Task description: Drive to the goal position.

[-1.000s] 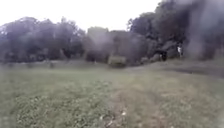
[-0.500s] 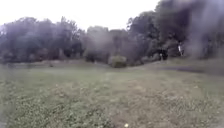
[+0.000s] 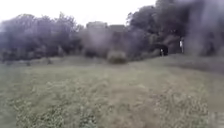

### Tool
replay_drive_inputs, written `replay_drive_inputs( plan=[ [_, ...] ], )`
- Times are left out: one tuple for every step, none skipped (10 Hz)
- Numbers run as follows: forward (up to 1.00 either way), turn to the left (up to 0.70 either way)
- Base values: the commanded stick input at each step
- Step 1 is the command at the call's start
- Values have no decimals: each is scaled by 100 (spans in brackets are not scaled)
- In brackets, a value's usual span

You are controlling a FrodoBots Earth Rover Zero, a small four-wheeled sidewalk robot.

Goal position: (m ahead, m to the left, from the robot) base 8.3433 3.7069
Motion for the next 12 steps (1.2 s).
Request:
replay_drive_inputs(
  plan=[
    [45, 27],
    [45, 27],
    [45, 27],
    [45, 27],
    [45, 27],
    [45, 27],
    [45, 27],
    [45, 27],
    [45, 27],
    [45, 27],
    [45, 27],
    [45, 27]
  ],
)
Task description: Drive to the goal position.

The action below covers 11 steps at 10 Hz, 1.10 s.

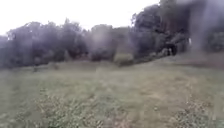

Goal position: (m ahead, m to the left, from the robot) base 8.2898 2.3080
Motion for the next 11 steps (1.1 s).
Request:
replay_drive_inputs(
  plan=[
    [45, 27],
    [45, 27],
    [45, 27],
    [45, 27],
    [45, 0],
    [45, 0],
    [45, 0],
    [45, 0],
    [45, 0],
    [45, 0],
    [45, 0]
  ],
)
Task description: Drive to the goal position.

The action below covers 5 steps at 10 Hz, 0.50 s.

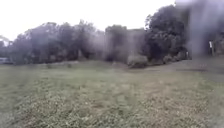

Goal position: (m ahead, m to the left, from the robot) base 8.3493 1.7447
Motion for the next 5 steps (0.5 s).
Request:
replay_drive_inputs(
  plan=[
    [45, 0],
    [45, 0],
    [45, 0],
    [45, 0],
    [45, 0]
  ],
)
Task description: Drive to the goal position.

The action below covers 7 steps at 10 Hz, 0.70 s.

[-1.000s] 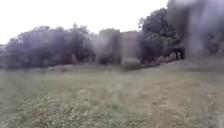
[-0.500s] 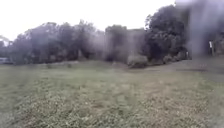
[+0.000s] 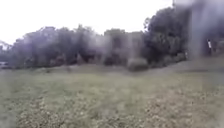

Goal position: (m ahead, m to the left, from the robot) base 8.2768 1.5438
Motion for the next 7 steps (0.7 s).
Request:
replay_drive_inputs(
  plan=[
    [45, 0],
    [45, 0],
    [45, 0],
    [45, 0],
    [45, 0],
    [45, 0],
    [45, 0]
  ],
)
